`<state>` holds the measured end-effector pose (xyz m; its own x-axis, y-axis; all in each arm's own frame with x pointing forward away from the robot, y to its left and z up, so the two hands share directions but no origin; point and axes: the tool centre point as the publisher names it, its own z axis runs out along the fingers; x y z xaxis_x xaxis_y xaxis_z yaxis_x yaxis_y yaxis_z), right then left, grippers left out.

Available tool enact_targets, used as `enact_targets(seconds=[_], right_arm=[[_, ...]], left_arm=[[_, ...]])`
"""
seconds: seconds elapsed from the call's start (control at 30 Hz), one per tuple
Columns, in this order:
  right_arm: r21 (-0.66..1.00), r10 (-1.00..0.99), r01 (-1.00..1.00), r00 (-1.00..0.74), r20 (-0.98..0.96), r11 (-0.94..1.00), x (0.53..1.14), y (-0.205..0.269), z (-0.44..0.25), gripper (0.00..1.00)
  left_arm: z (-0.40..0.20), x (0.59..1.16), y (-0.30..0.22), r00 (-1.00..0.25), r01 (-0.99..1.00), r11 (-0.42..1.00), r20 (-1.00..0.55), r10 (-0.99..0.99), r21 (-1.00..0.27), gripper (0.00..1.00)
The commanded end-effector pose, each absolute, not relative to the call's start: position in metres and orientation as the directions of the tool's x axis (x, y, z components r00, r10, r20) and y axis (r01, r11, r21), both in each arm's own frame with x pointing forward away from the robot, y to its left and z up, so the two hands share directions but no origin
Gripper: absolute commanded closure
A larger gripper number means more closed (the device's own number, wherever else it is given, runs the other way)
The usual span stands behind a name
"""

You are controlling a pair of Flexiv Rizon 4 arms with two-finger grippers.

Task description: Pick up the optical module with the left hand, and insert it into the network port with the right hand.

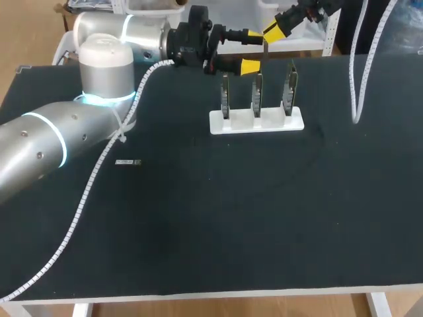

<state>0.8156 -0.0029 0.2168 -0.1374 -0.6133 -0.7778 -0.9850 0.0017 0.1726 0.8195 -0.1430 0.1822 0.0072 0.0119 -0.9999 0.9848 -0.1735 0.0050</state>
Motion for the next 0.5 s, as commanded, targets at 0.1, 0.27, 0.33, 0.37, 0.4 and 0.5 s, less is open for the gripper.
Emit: enact_targets(seconds=[0.1,0.27,0.33,0.37,0.4,0.5], right_arm=[[0.169,-0.613,-0.986,-0.138,-0.778,0.008,0.815,-0.007,0.218,1.0],[0.167,-0.615,-0.986,-0.138,-0.776,0.011,0.817,-0.008,0.218,1.0],[0.167,-0.615,-0.986,-0.139,-0.777,0.012,0.817,-0.008,0.218,1.0],[0.168,-0.615,-0.986,-0.139,-0.776,0.011,0.817,-0.008,0.217,1.0],[0.169,-0.615,-0.986,-0.14,-0.776,0.011,0.817,-0.008,0.217,1.0],[0.171,-0.614,-0.985,-0.14,-0.777,0.009,0.817,-0.008,0.216,1.0]], left_arm=[[0.181,0.829,-0.145,0.015,0.977,-0.214,-1.0,0.016,0.011,0.0],[0.183,0.831,-0.138,0.02,0.981,-0.193,-0.999,0.049,0.01,0.0],[0.183,0.83,-0.135,0.023,0.982,-0.187,-0.998,0.056,0.012,0.0],[0.183,0.83,-0.134,0.023,0.983,-0.185,-0.998,0.058,0.012,0.0],[0.184,0.83,-0.132,0.027,0.983,-0.181,-0.998,0.064,0.015,0.0],[0.185,0.83,-0.127,0.027,0.986,-0.167,-0.997,0.069,0.015,0.0]])
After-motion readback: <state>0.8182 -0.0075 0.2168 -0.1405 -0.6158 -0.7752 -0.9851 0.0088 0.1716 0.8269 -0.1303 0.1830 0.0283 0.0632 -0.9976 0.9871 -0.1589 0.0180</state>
